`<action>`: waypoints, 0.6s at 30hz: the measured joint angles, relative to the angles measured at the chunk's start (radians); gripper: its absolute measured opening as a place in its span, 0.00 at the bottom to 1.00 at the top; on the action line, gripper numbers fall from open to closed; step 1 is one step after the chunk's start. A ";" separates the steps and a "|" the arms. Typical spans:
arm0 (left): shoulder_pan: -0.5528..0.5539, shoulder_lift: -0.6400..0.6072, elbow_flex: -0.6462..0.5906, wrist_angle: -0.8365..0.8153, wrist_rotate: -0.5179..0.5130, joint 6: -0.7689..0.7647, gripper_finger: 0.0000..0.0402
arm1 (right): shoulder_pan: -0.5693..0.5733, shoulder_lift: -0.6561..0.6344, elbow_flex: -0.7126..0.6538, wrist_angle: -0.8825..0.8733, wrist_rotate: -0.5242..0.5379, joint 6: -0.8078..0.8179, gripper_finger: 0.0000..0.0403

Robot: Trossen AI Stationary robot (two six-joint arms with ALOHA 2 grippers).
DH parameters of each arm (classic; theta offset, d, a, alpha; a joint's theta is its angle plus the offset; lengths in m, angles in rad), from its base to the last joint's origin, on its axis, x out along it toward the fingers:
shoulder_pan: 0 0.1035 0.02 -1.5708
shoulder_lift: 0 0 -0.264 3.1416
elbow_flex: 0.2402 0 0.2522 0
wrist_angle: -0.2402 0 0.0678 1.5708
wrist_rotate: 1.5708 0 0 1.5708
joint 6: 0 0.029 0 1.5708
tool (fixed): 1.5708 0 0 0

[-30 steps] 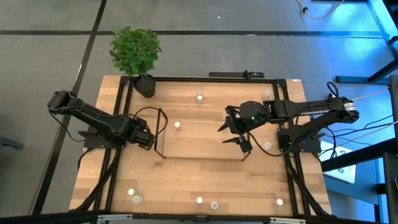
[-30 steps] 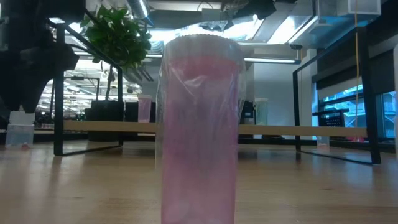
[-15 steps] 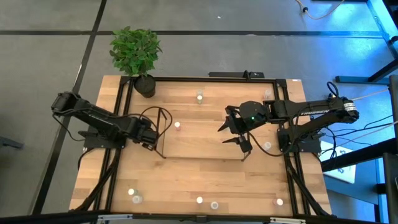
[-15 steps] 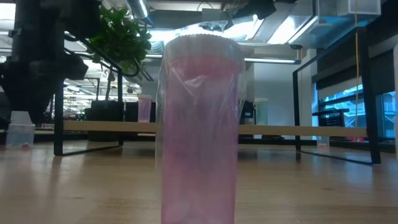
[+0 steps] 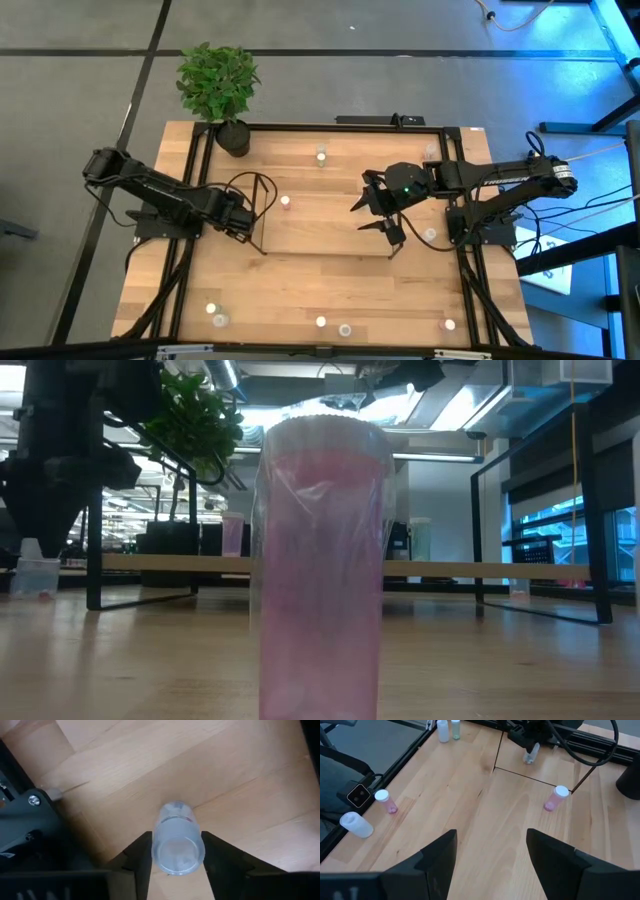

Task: Pick and place medicine bottles onto shelf by color
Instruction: Put the left transparent pill bottle on the shelf

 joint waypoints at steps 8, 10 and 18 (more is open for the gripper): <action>0.000 0.000 0.000 0.000 0.002 -0.001 0.30 | 0.000 0.000 0.000 -0.003 0.000 0.000 0.60; -0.001 0.000 0.000 0.000 0.003 -0.001 0.30 | 0.000 0.000 0.000 -0.004 0.000 0.000 0.60; -0.030 -0.009 0.007 -0.028 0.019 -0.023 0.30 | 0.000 0.000 0.000 -0.003 0.000 0.000 0.60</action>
